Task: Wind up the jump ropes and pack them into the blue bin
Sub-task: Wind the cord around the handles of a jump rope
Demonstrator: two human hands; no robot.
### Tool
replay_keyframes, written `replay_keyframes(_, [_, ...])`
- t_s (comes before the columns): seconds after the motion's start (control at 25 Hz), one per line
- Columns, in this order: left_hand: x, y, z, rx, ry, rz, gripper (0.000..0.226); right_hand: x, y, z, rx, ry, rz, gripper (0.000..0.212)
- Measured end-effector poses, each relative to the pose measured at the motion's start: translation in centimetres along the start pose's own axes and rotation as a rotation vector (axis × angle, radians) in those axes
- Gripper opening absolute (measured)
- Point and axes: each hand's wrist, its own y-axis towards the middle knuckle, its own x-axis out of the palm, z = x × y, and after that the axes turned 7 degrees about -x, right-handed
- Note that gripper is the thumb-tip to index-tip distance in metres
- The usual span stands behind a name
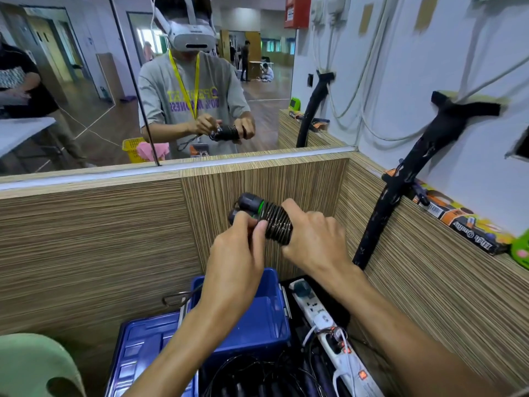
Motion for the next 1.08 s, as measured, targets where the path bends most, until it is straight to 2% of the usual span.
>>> replay_keyframes(0.2, [-0.8, 1.4, 0.8, 0.047, 0.014, -0.009, 0.022, 0.8, 0.2, -0.5, -0.065, -0.032, -0.005, 0.035])
replay_keyframes(0.36, [-0.9, 1.1, -0.4, -0.081, -0.262, -0.052, 0.018, -0.1, 0.3, 0.8, -0.053, -0.009, 0.042, 0.045])
replay_keyframes(0.44, [-0.6, 0.1, -0.6, -0.140, -0.324, -0.073, 0.018, -0.1, 0.0, 0.7, -0.063, -0.028, 0.055, 0.046])
replay_keyframes(0.6, [-1.4, 1.1, 0.3, -0.131, -0.232, -0.032, 0.023, 1.6, -0.4, 0.0, -0.149, -0.043, 0.005, 0.045])
replay_keyframes(0.76, [-2.6, 5.7, 0.0, -0.246, -0.147, -0.052, 0.030, 3.2, -1.6, -1.0, -0.251, -0.142, 0.011, 0.067])
replay_keyframes(0.88, [-2.6, 6.7, 0.5, -0.256, -0.067, -0.105, 0.032, 3.6, -2.3, -1.6, -0.276, -0.175, 0.031, 0.072])
replay_keyframes(1.0, [-2.6, 4.3, 0.6, -0.202, -0.127, -0.159, 0.029, 3.1, -2.3, -0.6, -0.186, -0.154, 0.037, 0.061])
replay_keyframes(1.08, [-2.0, 1.3, 0.3, -0.139, -0.123, -0.126, 0.026, 2.1, -1.9, 0.2, -0.110, -0.087, -0.015, 0.052])
